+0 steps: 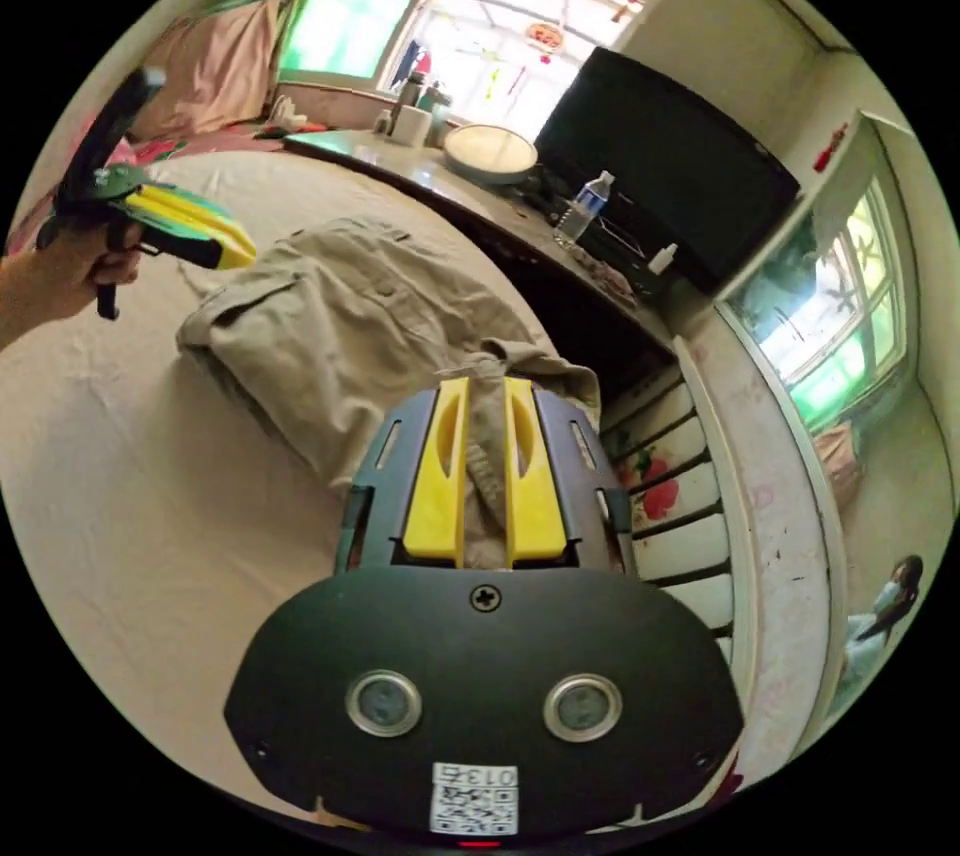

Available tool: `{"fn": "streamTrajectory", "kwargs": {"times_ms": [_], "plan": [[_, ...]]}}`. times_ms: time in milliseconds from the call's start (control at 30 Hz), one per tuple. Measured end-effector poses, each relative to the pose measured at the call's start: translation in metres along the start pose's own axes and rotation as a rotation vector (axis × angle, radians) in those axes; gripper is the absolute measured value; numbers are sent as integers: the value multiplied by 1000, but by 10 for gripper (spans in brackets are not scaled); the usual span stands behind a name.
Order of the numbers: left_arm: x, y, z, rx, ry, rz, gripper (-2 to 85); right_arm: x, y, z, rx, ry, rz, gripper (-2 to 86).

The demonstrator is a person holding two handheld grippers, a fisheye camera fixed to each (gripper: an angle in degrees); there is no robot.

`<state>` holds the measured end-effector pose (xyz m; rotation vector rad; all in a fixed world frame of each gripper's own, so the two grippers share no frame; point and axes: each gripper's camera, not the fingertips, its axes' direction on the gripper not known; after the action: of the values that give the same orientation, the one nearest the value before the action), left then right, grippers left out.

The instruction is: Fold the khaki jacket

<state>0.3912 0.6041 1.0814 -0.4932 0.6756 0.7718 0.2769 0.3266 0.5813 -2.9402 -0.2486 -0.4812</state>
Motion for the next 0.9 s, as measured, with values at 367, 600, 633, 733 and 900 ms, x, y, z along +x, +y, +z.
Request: {"fn": "streamTrajectory", "kwargs": {"times_ms": [367,600,633,733,900], "plan": [[33,17,-14,-100,-47,-102,-3,8,2,-39,-9,8,30,3],[55,174,-107,-43,97,-413,-3,-4,82,-119,101,-134,203,0],[64,214,-124,-35,147,-519,-3,-8,88,-126,119,-179,211,0],[97,310,-180,25,193,-738,-4,-20,110,-155,132,-309,316,0],[162,422,-286,-30,-13,-923,-1,-72,124,-206,134,-592,329,4]]}}
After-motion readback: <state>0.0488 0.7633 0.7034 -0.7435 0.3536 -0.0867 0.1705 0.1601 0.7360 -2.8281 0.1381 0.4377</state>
